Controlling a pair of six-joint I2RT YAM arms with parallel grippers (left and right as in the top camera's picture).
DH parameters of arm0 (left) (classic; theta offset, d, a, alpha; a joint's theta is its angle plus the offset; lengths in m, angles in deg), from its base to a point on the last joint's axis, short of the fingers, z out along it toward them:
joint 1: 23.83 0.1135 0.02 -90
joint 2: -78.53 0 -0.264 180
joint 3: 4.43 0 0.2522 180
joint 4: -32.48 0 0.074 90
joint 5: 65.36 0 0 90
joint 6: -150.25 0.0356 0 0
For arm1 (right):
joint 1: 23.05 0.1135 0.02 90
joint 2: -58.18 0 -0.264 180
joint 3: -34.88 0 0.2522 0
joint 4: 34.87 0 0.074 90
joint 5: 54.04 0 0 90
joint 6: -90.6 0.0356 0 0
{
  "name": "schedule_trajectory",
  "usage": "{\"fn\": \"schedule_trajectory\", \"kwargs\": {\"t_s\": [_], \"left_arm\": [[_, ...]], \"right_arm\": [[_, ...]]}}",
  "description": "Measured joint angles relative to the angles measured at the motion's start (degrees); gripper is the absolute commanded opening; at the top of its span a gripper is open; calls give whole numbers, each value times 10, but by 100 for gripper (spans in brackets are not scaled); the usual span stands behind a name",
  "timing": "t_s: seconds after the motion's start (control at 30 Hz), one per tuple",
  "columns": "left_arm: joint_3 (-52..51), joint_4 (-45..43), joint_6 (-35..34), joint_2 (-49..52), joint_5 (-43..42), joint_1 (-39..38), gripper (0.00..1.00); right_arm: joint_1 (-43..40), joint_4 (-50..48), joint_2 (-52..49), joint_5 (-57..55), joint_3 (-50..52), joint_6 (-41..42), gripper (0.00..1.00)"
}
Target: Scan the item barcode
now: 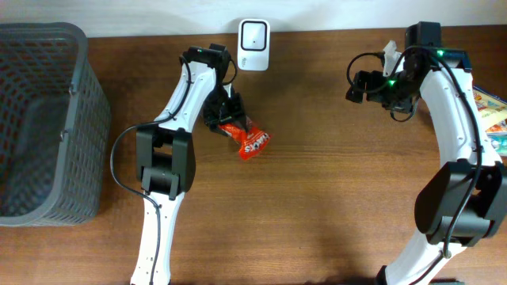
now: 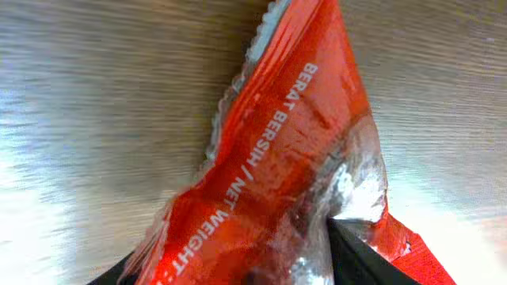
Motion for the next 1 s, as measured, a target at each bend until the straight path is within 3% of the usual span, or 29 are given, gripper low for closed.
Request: {"fn": "schedule_trajectory", "kwargs": {"t_s": [0.1, 0.13, 0.17, 0.23, 0.33, 0.43, 0.47, 0.57, 0.63, 0.67, 0.7, 0.83, 1.0], "left_arm": [[61, 71, 2, 0, 109, 10, 28], [103, 90, 2, 2, 169, 13, 20], [147, 106, 2, 3, 229, 15, 20], [237, 113, 2, 3, 348, 16, 0], [251, 116, -10, 2, 469, 10, 1], [251, 120, -85, 3, 591, -33, 0], [251, 126, -99, 10, 608, -52, 5], [241, 129, -158, 75, 623, -116, 18], [217, 130, -199, 100, 646, -168, 41], [217, 131, -205, 105, 649, -185, 63], [213, 130, -215, 111, 651, -216, 67], [212, 130, -220, 115, 614, -268, 62], [216, 130, -198, 115, 495, -274, 59]], "right_arm": [[0, 0, 0, 0, 0, 0, 99], [0, 0, 0, 0, 0, 0, 98], [0, 0, 0, 0, 0, 0, 99], [0, 0, 0, 0, 0, 0, 98], [0, 0, 0, 0, 0, 0, 99], [0, 0, 0, 0, 0, 1, 98], [0, 0, 0, 0, 0, 0, 98], [0, 0, 0, 0, 0, 0, 98], [0, 0, 0, 0, 0, 0, 99], [0, 0, 0, 0, 0, 0, 99], [0, 0, 0, 0, 0, 0, 98], [0, 0, 0, 0, 0, 0, 98], [0, 0, 0, 0, 0, 0, 98]]}}
